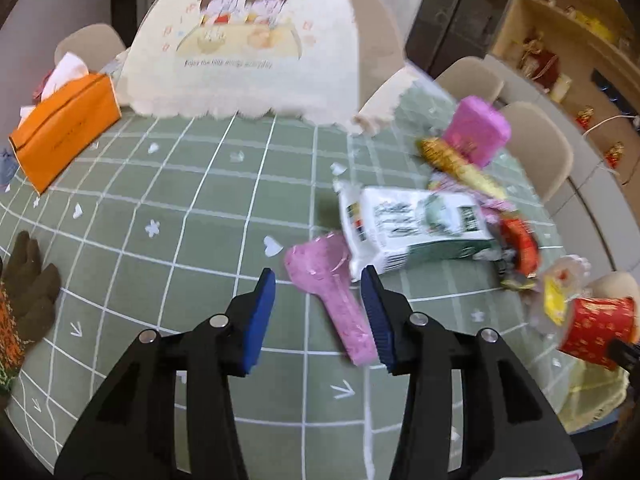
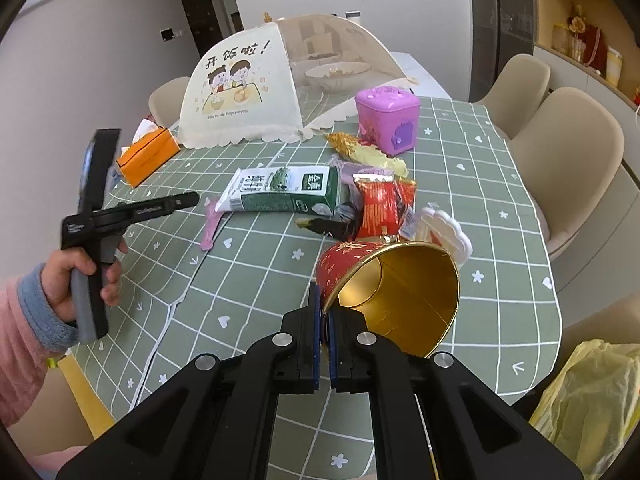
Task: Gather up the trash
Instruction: 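Lift the pink wrapper with the left gripper while the right lifts the red-gold cup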
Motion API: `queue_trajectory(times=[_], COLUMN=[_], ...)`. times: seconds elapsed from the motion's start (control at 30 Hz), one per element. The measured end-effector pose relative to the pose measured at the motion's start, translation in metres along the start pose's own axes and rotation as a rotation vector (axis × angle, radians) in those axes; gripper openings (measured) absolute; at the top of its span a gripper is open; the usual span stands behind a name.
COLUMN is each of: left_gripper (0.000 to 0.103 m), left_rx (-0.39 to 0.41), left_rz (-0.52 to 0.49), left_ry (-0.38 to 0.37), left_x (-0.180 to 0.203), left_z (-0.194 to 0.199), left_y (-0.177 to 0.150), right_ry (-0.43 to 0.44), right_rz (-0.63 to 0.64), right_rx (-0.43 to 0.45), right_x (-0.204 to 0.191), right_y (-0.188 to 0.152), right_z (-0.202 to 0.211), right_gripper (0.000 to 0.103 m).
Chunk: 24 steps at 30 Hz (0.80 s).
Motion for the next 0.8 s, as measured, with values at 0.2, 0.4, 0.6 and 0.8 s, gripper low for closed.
queue_trajectory(times=[0.2,0.4,0.6,0.8], left_gripper=[0.042,0.041,0.04,0.04], left_rx=[-0.043,-0.077,-0.025,0.078], left_rz=[-0.016,-0.11,-0.091,-0.132], left_ry=[0.019,0.012,-0.025,-0.022], left_x=[0.001,0.01,0.013,0.048], left_z=[-0.037,-0.046,0.0,0.067], left_y=[0.007,0.019,0.021,0.027], right_ry=[-0.014,-0.01,-0.027,-0.038], right_rz=[0.011,0.014,0.033,0.024], right_rx=[-0.044,-0.064,-0.037,0.021], right_x=[-0.007,-0.016,-0.018,-0.007], right_y=[-0.002,0.007,0.017,0.023], right_z=[-0.02,-0.038,-0.028,0.005], right_gripper=[0.005,0.005,0.005,0.005])
Point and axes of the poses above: each gripper's, at about its wrist camera, not at the fingertips, and z roughly against the way its jaws point, x to its right, y to its top, the point moved 6 cm from there along -z, roughly the way its jaws point, and after that the axes turned 7 degrees about -x, right-handed, at the moved point
